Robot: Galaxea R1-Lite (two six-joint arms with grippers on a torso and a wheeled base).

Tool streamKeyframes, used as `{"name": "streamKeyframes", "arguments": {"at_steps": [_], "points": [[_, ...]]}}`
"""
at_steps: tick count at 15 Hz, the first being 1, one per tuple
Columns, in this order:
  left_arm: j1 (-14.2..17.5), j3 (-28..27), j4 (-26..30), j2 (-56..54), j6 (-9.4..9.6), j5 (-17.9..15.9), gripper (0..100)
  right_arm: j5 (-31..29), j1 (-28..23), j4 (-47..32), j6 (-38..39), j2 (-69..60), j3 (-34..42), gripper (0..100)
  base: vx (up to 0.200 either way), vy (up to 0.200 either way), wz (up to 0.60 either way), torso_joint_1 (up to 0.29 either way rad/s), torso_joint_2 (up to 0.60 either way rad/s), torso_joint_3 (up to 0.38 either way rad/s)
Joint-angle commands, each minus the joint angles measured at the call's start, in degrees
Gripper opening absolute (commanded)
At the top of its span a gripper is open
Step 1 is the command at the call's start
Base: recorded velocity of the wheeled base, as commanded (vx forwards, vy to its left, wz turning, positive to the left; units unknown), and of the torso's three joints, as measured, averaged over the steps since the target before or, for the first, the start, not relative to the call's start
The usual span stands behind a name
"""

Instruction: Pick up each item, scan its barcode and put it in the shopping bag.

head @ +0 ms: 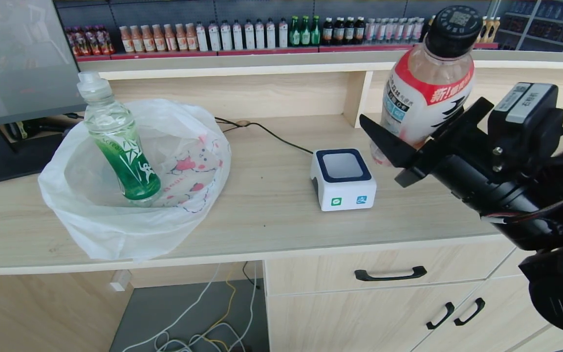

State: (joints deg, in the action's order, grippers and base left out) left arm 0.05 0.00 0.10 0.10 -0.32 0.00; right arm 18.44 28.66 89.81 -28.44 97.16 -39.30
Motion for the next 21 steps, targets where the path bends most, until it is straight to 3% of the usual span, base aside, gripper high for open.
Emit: {"name": "streamKeyframes", "arguments": {"at_steps": [1, 6, 8, 9, 11, 15, 21], "points": [[0.04, 0.0, -0.01, -0.01, -0.03, 0.0, 100, -0.6, -0.01, 0.19, 1.9, -2.85, 3.88, 0, 0.0, 0.0, 0.0, 0.0, 0.0, 0.0], [0.04, 0.0, -0.01, -0.01, -0.12, 0.0, 100, -3.15, -2.38, 0.19, 20.09, -7.07, 13.11, 0, 0.0, 0.0, 0.0, 0.0, 0.0, 0.0], [0.04, 0.0, -0.01, -0.01, -0.03, 0.0, 100, -9.04, -3.17, 0.19, 23.52, -6.98, 16.71, 0, 0.0, 0.0, 0.0, 0.0, 0.0, 0.0], [-0.05, 0.0, -0.01, -0.01, -0.12, 0.0, 100, -17.92, -2.82, 0.19, 25.98, -7.6, 20.85, 0, 0.0, 0.0, 0.0, 0.0, 0.0, 0.0], [0.04, 0.0, -0.01, -0.01, -0.12, 0.0, 100, -20.91, -1.5, 0.19, 25.98, -7.51, 19.88, 0, 0.0, 0.0, 0.0, 0.0, 0.0, 0.0], [0.04, 0.0, -0.01, -0.01, -0.12, 0.0, 100, -20.91, -1.5, 0.19, 26.16, -7.25, 20.85, 0, 0.0, 0.0, 0.0, 0.0, 0.0, 0.0], [0.04, 0.0, -0.01, -0.01, -0.21, 0.0, 100, -20.82, -1.59, 0.19, 26.33, -14.54, 24.19, 0, 0.0, 0.2, 0.0, 0.002, 0.0, 0.0]]}}
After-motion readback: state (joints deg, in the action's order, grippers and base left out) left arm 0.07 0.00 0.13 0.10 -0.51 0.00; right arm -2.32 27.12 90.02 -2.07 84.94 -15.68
